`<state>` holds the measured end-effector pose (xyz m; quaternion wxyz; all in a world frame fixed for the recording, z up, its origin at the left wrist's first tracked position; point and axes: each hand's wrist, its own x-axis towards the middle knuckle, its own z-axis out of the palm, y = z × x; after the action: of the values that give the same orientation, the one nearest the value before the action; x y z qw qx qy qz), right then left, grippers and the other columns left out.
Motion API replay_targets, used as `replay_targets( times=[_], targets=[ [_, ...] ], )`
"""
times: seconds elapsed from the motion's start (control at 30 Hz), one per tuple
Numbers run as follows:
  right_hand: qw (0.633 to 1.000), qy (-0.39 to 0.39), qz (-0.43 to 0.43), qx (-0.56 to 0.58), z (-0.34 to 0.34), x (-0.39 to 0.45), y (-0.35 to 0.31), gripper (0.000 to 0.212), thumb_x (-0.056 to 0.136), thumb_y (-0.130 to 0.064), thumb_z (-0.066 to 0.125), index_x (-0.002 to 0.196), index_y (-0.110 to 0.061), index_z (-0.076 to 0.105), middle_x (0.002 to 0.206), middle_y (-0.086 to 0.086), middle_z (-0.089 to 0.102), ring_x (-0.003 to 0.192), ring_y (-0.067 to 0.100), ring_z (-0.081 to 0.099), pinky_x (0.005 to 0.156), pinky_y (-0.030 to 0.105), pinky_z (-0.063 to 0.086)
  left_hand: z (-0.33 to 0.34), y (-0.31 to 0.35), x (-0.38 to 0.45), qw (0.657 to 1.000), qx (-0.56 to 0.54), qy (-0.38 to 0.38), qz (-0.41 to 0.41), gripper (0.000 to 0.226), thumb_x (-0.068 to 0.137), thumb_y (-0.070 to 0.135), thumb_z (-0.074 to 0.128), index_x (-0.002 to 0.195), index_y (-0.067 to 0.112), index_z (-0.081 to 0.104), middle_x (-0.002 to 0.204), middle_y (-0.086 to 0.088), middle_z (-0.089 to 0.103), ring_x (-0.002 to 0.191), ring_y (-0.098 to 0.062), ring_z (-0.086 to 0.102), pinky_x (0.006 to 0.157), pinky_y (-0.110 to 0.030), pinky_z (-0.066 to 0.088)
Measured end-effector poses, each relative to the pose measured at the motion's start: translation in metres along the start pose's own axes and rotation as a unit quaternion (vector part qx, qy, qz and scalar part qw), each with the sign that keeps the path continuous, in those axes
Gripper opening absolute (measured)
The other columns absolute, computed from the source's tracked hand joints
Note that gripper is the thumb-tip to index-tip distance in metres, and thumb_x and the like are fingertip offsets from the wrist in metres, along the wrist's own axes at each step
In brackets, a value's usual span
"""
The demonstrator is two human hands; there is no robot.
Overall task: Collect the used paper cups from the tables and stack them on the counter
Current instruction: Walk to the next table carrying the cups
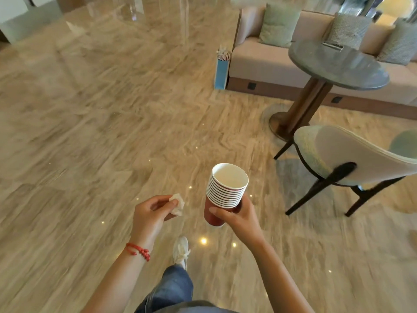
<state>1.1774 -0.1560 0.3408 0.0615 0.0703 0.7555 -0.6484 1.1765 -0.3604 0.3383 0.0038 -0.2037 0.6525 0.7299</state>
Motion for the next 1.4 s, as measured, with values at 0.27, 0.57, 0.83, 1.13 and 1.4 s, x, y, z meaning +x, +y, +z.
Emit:
replay_targets(
  times=[0.27,0.57,0.83,1.13,1.4],
  targets=[
    [1.000,0.020,-0.004,-0.009,0.023,0.195,-0.059,0.060,0.063,-0.020,0.085,0.116,-0.017,0.057,0.104,-0.004,0.070,0.098,0.009,0.066,0.084,0.030,0.054,0.035,0.083,0.199,1.000,0.016,-0.019,0.007,0.013,0.077,-0.002,0.069,0.074,0.011,0.070,0.062,0.002,0.072,0.059,-0.011,0.068,0.056,-0.019,0.056],
    [1.000,0.024,0.012,0.000,0.026,0.376,-0.073,0.057,0.067,-0.015,0.084,0.116,-0.018,0.056,0.102,-0.004,0.070,0.096,0.009,0.066,0.077,0.024,0.055,0.083,0.115,0.372,1.000,0.024,-0.009,-0.006,0.007,0.075,0.002,0.071,0.078,0.008,0.073,0.075,-0.008,0.074,0.075,-0.022,0.071,0.066,-0.029,0.058],
    [1.000,0.019,-0.002,-0.009,0.018,0.582,-0.115,0.051,0.067,-0.016,0.083,0.111,-0.019,0.058,0.100,-0.006,0.070,0.092,0.006,0.066,0.076,0.023,0.055,0.148,0.175,0.551,1.000,0.016,0.013,0.004,0.007,0.076,0.001,0.070,0.083,0.004,0.071,0.077,-0.010,0.073,0.071,-0.020,0.070,0.064,-0.025,0.059],
    [1.000,0.007,0.019,-0.011,0.032,0.774,-0.158,0.046,0.067,-0.016,0.083,0.108,-0.019,0.060,0.096,-0.006,0.072,0.091,0.007,0.067,0.077,0.024,0.054,0.194,0.231,0.727,1.000,0.007,0.023,-0.002,0.014,0.077,-0.002,0.069,0.075,0.012,0.071,0.065,0.001,0.073,0.064,-0.011,0.070,0.054,-0.017,0.054],
    [1.000,0.014,0.014,-0.015,0.074,0.974,-0.187,0.052,0.067,-0.015,0.083,0.113,-0.017,0.058,0.099,-0.006,0.070,0.093,0.006,0.066,0.076,0.022,0.054,0.214,0.279,0.936,0.999,0.013,0.030,-0.007,0.012,0.076,0.000,0.070,0.078,0.012,0.071,0.070,-0.001,0.071,0.063,-0.007,0.069,0.053,-0.015,0.053]
  ],
)
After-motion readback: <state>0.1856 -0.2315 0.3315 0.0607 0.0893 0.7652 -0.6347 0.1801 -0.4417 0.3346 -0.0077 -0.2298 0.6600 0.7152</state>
